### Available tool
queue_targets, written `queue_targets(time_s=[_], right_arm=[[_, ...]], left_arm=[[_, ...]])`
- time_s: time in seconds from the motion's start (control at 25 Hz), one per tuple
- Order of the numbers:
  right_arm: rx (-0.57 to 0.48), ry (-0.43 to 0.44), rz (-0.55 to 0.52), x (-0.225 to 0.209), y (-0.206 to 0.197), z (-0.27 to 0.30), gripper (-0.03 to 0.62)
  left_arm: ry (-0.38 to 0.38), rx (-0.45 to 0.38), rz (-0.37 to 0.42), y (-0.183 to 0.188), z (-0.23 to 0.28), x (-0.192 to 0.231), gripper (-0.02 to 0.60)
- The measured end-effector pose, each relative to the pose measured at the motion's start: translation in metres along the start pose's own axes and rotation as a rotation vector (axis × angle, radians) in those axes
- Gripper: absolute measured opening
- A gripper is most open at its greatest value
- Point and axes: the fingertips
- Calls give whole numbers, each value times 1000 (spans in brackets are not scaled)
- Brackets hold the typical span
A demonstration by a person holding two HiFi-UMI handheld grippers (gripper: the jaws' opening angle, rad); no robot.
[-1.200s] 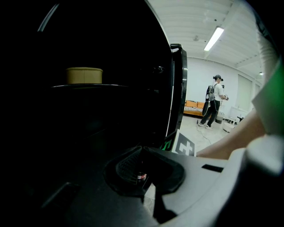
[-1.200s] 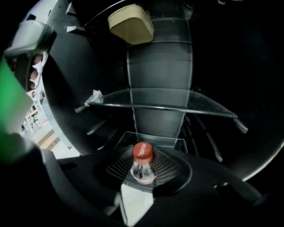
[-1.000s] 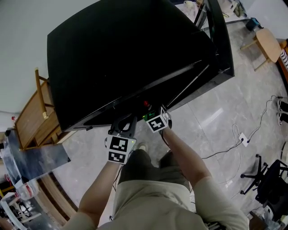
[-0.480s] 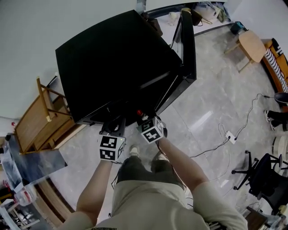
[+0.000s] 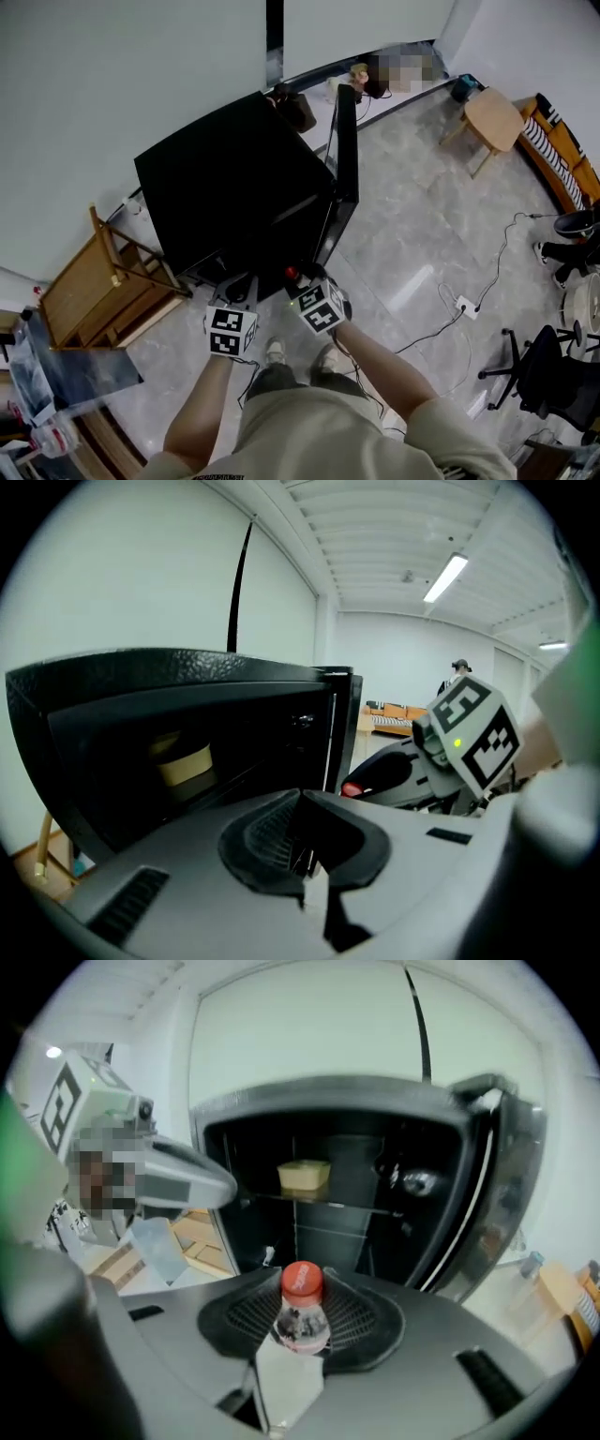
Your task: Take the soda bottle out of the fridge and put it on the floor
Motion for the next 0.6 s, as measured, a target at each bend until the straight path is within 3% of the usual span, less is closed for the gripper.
queue_targets(time_s=[0.32,0.6], right_arm=[[-29,-37,39,-3,18,-38,112],[-39,-71,145,-23,1,-61,112]], left_arm=[[-57,17,63,9,-9,-19,7],[-161,30,122,16,15,-60,8]])
Point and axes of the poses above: the fingertips, and each gripper's own axes: z forward along the fingers, x to its left, y out of its top, and after that the axes turned 2 degrees about -x, right-handed
